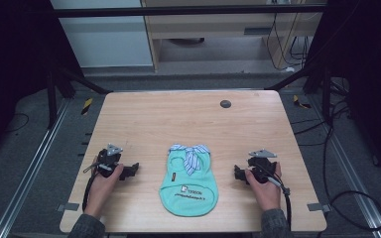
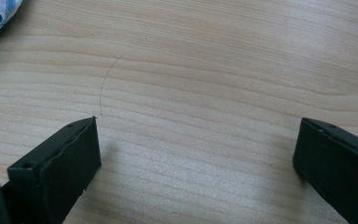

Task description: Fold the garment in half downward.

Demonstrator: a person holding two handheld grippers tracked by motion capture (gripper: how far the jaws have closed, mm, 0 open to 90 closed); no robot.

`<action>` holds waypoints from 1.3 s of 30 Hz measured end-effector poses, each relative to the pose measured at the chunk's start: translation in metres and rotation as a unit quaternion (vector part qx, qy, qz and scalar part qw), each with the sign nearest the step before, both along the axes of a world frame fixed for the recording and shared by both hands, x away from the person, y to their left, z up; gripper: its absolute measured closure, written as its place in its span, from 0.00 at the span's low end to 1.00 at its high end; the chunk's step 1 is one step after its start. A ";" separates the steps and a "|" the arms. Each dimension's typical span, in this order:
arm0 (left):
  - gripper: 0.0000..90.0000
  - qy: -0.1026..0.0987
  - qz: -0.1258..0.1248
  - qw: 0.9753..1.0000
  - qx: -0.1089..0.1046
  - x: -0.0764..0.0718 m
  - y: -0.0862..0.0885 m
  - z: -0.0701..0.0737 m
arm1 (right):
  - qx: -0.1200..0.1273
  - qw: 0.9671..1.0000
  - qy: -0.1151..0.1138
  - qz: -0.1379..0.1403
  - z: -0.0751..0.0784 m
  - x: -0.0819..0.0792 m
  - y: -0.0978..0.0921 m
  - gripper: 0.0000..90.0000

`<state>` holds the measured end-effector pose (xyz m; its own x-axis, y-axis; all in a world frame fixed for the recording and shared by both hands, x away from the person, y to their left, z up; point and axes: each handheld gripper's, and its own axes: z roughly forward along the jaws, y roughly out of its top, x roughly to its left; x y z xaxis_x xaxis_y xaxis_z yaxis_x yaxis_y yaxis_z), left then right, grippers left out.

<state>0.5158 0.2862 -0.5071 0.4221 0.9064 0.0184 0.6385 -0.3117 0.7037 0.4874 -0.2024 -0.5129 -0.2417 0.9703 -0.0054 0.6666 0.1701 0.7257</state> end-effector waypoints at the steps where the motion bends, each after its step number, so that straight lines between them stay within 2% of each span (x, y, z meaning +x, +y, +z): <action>1: 0.00 0.000 -0.002 1.000 0.001 0.000 0.000 0.000 | 0.000 1.000 -0.001 0.000 0.000 0.000 0.000 0.01; 7: 0.04 0.000 -0.010 1.000 0.002 0.001 -0.002 0.001 | 0.003 1.000 0.001 0.008 0.000 -0.004 0.001 0.01; 8: 0.04 0.002 -0.010 1.000 -0.006 -0.001 -0.003 0.004 | 0.004 1.000 0.001 0.011 0.000 -0.006 0.001 0.02; 11: 0.06 -0.001 -0.013 1.000 -0.012 -0.004 -0.003 0.010 | 0.005 1.000 -0.003 0.017 0.002 -0.010 0.001 0.12; 12: 0.07 -0.009 -0.021 1.000 -0.007 -0.008 -0.006 0.015 | 0.005 1.000 -0.004 0.023 0.004 -0.012 0.002 0.14; 13: 0.07 -0.009 -0.021 1.000 -0.007 -0.008 -0.006 0.015 | 0.005 1.000 -0.004 0.023 0.004 -0.012 0.002 0.14; 14: 0.07 -0.010 -0.032 0.999 -0.002 -0.010 -0.012 0.019 | 0.003 0.999 -0.007 0.042 0.009 -0.015 0.008 0.18; 15: 0.07 -0.010 -0.032 0.999 -0.002 -0.010 -0.012 0.019 | 0.003 0.999 -0.007 0.042 0.009 -0.015 0.008 0.18; 16: 0.07 -0.010 -0.039 0.999 -0.006 -0.010 -0.017 0.023 | -0.013 0.998 -0.014 0.062 0.015 -0.016 0.013 0.21; 17: 0.08 -0.010 -0.039 0.999 -0.006 -0.010 -0.017 0.023 | -0.013 0.998 -0.014 0.062 0.015 -0.016 0.013 0.21; 18: 0.08 -0.009 -0.056 0.998 -0.001 -0.010 -0.024 0.028 | -0.012 0.997 -0.023 0.075 0.022 -0.015 0.018 0.28; 19: 0.08 -0.012 -0.064 0.998 0.000 -0.011 -0.028 0.030 | -0.009 0.996 -0.028 0.079 0.026 -0.014 0.020 0.31; 21: 0.08 -0.012 -0.072 0.997 0.001 -0.011 -0.031 0.031 | -0.009 0.995 -0.027 0.100 0.031 -0.011 0.024 0.40; 22: 0.08 -0.012 -0.079 0.997 0.000 -0.010 -0.034 0.033 | -0.009 0.995 -0.027 0.100 0.031 -0.011 0.024 0.40; 25: 0.10 0.007 -0.100 0.995 -0.004 -0.003 -0.045 0.037 | -0.014 0.992 -0.007 0.128 0.034 -0.003 0.033 0.50; 26: 0.14 0.010 -0.106 0.994 -0.004 -0.001 -0.047 0.039 | -0.016 0.990 -0.002 0.137 0.036 0.000 0.035 0.52; 27: 0.17 0.028 -0.119 0.992 -0.006 0.004 -0.055 0.042 | -0.023 0.989 0.010 0.149 0.039 0.006 0.041 0.57; 28: 0.19 0.028 -0.119 0.992 -0.006 0.004 -0.055 0.042 | -0.024 0.988 0.015 0.152 0.040 0.009 0.044 0.59; 29: 0.19 0.037 -0.126 0.991 -0.007 0.007 -0.060 0.044 | -0.024 0.988 0.015 0.152 0.040 0.009 0.044 0.59; 30: 0.22 0.054 -0.137 0.989 0.000 0.014 -0.071 0.046 | -0.031 0.985 0.026 0.169 0.044 0.016 0.053 0.63; 31: 0.23 0.054 -0.137 0.989 0.000 0.014 -0.071 0.046 | -0.031 0.985 0.026 0.169 0.044 0.016 0.053 0.63; 32: 0.23 0.060 -0.142 0.988 0.004 0.019 -0.078 0.048 | -0.033 0.984 0.028 0.173 0.045 0.019 0.057 0.65; 33: 0.29 0.067 -0.151 0.986 0.018 0.026 -0.088 0.049 | -0.034 0.982 0.033 0.181 0.049 0.026 0.066 0.68; 36: 0.35 0.076 -0.157 0.984 0.030 0.038 -0.104 0.051 | -0.036 0.981 0.038 0.189 0.052 0.039 0.079 0.73; 39: 0.43 0.078 -0.162 0.983 0.036 0.044 -0.112 0.054 | -0.037 0.980 0.040 0.192 0.054 0.046 0.087 0.76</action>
